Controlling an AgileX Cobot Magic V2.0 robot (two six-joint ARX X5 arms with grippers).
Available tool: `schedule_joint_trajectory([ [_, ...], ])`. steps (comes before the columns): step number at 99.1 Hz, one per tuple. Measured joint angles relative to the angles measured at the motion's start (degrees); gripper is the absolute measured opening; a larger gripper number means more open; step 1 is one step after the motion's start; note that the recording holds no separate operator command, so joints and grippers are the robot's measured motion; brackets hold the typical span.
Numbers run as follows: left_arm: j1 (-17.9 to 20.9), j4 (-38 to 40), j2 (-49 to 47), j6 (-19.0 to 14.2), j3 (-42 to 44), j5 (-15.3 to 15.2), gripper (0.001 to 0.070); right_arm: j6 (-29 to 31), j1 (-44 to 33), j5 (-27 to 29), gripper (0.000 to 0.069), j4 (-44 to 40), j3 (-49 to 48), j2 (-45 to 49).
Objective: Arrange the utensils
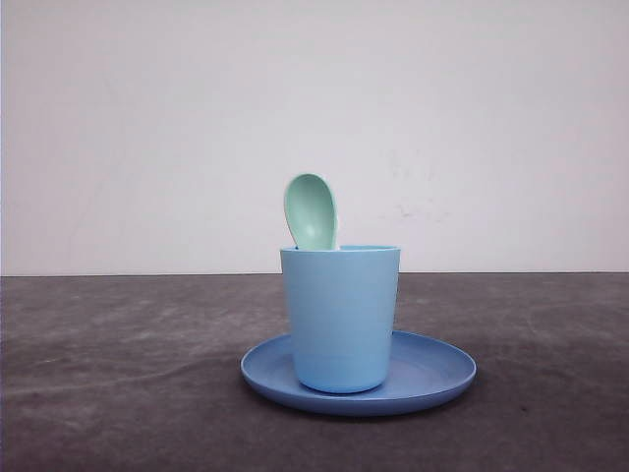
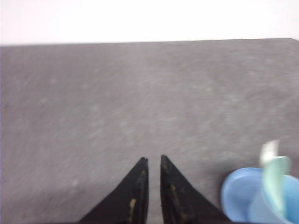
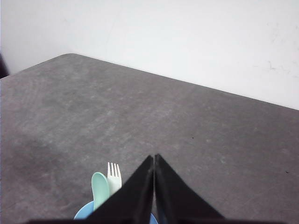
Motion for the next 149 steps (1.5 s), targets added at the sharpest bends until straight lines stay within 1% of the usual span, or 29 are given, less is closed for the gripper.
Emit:
schedule_joint_trajectory([
  [8, 4.96, 3.37, -3.45, 0.79, -5.27, 3.28, 0.0021, 0.00, 0.00, 0.00, 0.0002, 0.00, 0.00, 0.00],
  [15, 8.85, 6.80, -7.45, 2.38, -10.47, 5.97, 0.0021, 0.00, 0.00, 0.00, 0.0002, 0.00, 0.00, 0.00],
  [25, 13.57, 11.17, -13.88, 5.40, -17.90, 8.81, 0.0021, 0.00, 0.00, 0.02, 0.0002, 0.00, 0.00, 0.00],
  [33, 16.72, 12.98, -19.04, 7.65, -23.63, 9.94, 0.0021, 0.00, 0.00, 0.00, 0.0002, 0.00, 0.00, 0.00],
  [39, 18.69, 13.25, -22.05, 8.59, -27.47, 10.12, 0.0021, 0.00, 0.00, 0.00, 0.0002, 0.00, 0.00, 0.00],
  [54, 22.43, 12.57, -28.09, 9.38, -34.53, 10.36, 0.0021, 0.00, 0.00, 0.00, 0.0002, 0.00, 0.00, 0.00],
  [75, 24.92, 12.79, -31.45, 9.44, -38.51, 10.38, 0.0021, 0.00, 0.00, 0.02, 0.0002, 0.00, 0.00, 0.00],
  [83, 25.40, 13.97, -32.35, 9.60, -38.86, 10.40, 0.0021, 0.00, 0.00, 0.00, 0.0002, 0.00, 0.00, 0.00],
  [149, 25.46, 14.23, -32.70, 9.64, -38.95, 10.21, 0.0021, 0.00, 0.00, 0.00, 0.0002, 0.00, 0.00, 0.00],
])
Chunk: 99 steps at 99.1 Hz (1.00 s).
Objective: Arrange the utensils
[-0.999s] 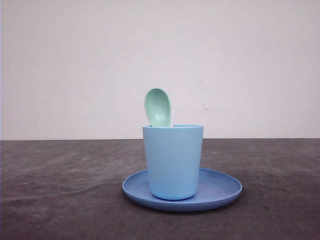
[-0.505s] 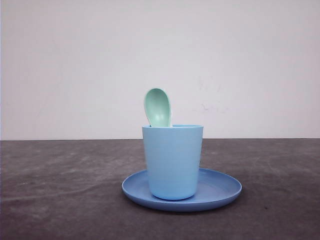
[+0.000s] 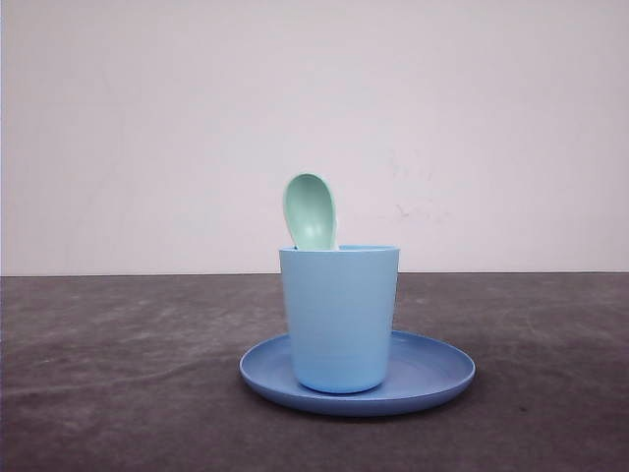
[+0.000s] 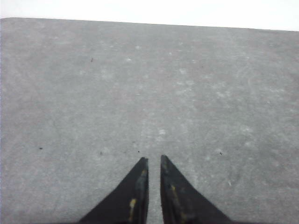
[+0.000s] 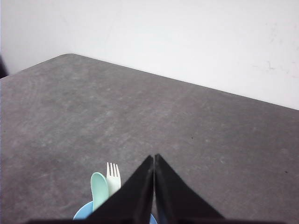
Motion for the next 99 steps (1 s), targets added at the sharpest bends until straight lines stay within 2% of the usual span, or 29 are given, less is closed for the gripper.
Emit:
schedule_joint_trajectory([
  [44, 0.00, 0.00, 0.00, 0.00, 0.00, 0.00, 0.0021, -0.07, 0.00, 0.02, 0.0002, 0.00, 0.00, 0.00],
  [60, 0.00, 0.00, 0.00, 0.00, 0.00, 0.00, 0.0021, -3.41, -1.46, 1.86, 0.0002, 1.46, -0.02, -0.81],
  [78, 0.00, 0.00, 0.00, 0.00, 0.00, 0.00, 0.0021, -4.07, -12.20, 0.70, 0.0002, 3.65, -0.04, -2.21],
  [99, 0.00, 0.00, 0.00, 0.00, 0.00, 0.00, 0.0021, -3.78, -28.74, -9.03, 0.0002, 7.39, -6.49, -3.82],
])
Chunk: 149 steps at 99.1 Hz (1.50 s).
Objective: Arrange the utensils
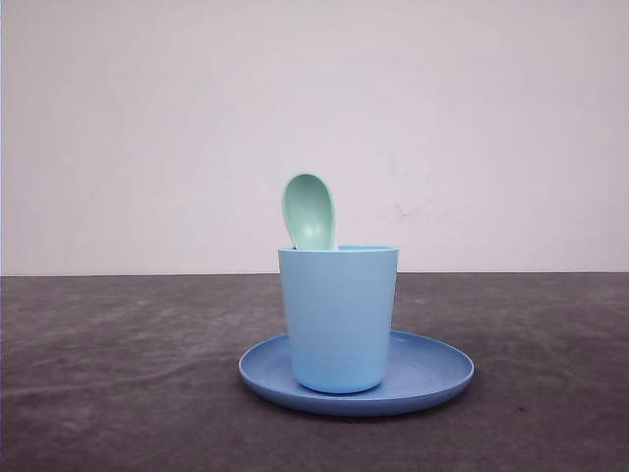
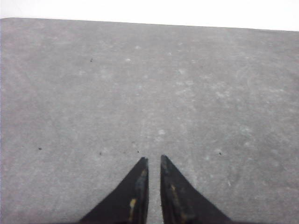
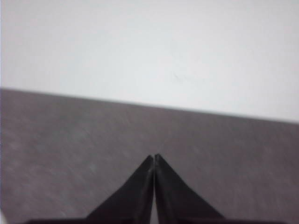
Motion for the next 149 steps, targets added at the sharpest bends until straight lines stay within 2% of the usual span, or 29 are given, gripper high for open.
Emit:
schedule_joint_trajectory([
  [22, 0.00, 0.00, 0.00, 0.00, 0.00, 0.00, 0.0021, 0.20, -17.57, -11.85, 0.0002, 7.85, -13.31, -10.21],
  [40, 0.00, 0.00, 0.00, 0.00, 0.00, 0.00, 0.0021, -0.02, -24.57, -13.75, 0.0002, 8.76, -24.15, -19.04],
  [62, 0.00, 0.00, 0.00, 0.00, 0.00, 0.00, 0.0021, -1.29, -26.69, -17.27, 0.0002, 8.31, -34.07, -27.91],
  [80, 0.00, 0.00, 0.00, 0.00, 0.00, 0.00, 0.0021, -1.86, -27.30, -18.21, 0.0002, 6.97, -38.97, -31.30],
  [85, 0.00, -0.02, 0.00, 0.00, 0.00, 0.00, 0.0021, -2.27, -27.56, -18.14, 0.0002, 4.61, -39.04, -32.00],
  [106, 0.00, 0.00, 0.00, 0.00, 0.00, 0.00, 0.0021, -4.39, -28.33, -17.97, 0.0002, 4.59, -39.04, -32.20],
  [149, 0.00, 0.00, 0.00, 0.00, 0.00, 0.00, 0.0021, -4.79, -28.37, -17.97, 0.0002, 4.68, -39.04, -32.20],
])
